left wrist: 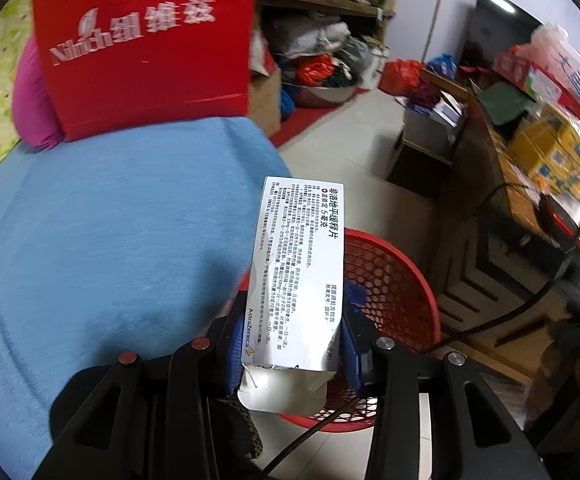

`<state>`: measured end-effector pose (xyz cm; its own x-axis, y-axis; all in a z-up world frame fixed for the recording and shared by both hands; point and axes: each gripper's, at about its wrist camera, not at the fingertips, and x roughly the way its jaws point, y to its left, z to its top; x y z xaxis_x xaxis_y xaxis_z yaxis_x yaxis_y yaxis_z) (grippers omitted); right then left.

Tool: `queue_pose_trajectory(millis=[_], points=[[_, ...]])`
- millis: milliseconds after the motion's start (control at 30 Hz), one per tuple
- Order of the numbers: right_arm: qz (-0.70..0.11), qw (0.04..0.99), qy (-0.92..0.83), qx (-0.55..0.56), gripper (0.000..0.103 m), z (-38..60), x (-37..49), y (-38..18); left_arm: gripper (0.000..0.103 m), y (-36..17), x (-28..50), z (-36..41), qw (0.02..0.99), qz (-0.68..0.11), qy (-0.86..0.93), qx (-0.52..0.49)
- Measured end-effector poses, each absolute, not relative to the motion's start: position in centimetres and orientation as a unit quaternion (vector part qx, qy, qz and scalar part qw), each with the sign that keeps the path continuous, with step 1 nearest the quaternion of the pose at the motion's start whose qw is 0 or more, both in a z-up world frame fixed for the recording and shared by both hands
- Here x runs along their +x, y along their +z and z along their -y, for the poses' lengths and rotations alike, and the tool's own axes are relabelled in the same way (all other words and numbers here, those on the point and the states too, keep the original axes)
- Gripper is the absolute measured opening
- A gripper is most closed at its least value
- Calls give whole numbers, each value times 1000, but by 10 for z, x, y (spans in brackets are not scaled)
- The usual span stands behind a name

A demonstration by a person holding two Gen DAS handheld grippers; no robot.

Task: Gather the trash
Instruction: 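Open both grippers to drop the carton and orange bag into the basket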

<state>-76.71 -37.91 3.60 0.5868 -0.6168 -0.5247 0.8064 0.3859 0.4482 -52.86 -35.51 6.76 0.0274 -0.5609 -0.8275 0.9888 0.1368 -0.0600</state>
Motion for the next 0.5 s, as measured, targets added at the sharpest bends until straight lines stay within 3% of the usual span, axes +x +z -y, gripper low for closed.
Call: queue_pose_trajectory(millis=[267, 333, 367, 500], points=[[-78, 842, -460, 270, 71, 354, -779, 85, 45, 56, -543, 369, 625, -383, -608, 305], [-82, 846, -457, 262, 71, 353, -774, 90, 62, 54, -545, 371, 619, -385, -607, 317], [-84, 847, -455, 261, 71, 352, -772, 90, 77, 54, -546, 370, 624, -379, -603, 322], [-96, 853, -441, 263, 71, 350, -757, 90, 80, 61, -534, 356, 644, -359, -594, 322]])
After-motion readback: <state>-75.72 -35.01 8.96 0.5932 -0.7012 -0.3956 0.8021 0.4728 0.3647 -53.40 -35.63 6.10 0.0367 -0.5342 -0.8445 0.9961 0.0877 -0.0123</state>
